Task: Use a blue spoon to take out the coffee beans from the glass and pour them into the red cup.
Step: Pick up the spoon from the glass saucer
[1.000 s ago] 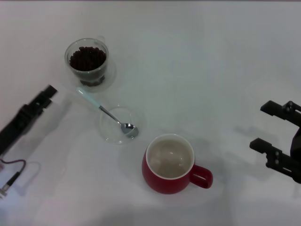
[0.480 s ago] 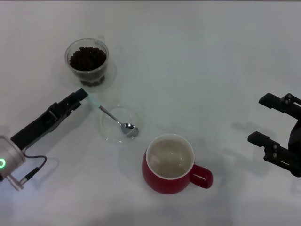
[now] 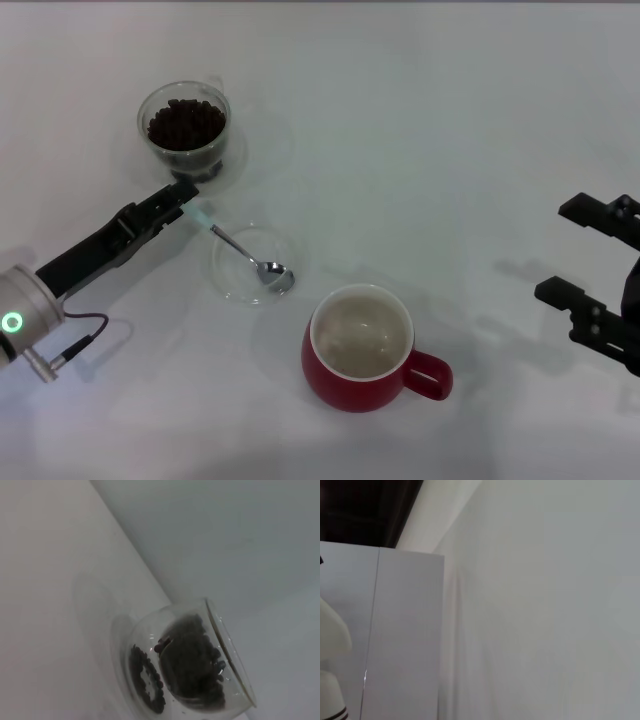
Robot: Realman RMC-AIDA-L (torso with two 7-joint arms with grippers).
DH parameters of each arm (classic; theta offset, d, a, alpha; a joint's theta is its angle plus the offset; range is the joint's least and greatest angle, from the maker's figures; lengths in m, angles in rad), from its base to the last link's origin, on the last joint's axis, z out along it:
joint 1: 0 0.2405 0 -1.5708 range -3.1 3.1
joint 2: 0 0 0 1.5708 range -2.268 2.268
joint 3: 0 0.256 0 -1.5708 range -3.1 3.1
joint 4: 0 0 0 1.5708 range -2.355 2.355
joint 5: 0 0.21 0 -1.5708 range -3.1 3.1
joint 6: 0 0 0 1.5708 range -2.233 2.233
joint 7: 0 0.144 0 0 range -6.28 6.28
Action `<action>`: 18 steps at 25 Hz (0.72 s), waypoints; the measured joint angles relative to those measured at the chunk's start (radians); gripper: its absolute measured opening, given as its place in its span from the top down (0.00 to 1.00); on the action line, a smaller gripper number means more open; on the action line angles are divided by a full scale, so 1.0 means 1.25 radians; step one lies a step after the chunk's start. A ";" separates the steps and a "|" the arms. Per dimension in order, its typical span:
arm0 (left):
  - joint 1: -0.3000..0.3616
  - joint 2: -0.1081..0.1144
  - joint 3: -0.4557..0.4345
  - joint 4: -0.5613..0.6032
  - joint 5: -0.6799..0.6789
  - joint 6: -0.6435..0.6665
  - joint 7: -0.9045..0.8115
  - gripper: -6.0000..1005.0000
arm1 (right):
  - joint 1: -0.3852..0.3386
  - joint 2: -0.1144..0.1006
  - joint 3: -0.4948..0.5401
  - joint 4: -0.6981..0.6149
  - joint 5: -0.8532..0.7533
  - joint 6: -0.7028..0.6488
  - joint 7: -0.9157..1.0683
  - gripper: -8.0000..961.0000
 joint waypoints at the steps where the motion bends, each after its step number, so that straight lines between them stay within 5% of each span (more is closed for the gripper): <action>1: -0.005 0.001 0.000 -0.001 0.004 -0.004 -0.005 0.39 | -0.001 0.001 0.000 0.000 0.003 -0.003 0.000 0.26; 18: -0.054 -0.001 0.000 -0.011 0.058 -0.045 -0.043 0.40 | -0.006 0.010 0.000 0.000 0.032 -0.017 -0.002 0.26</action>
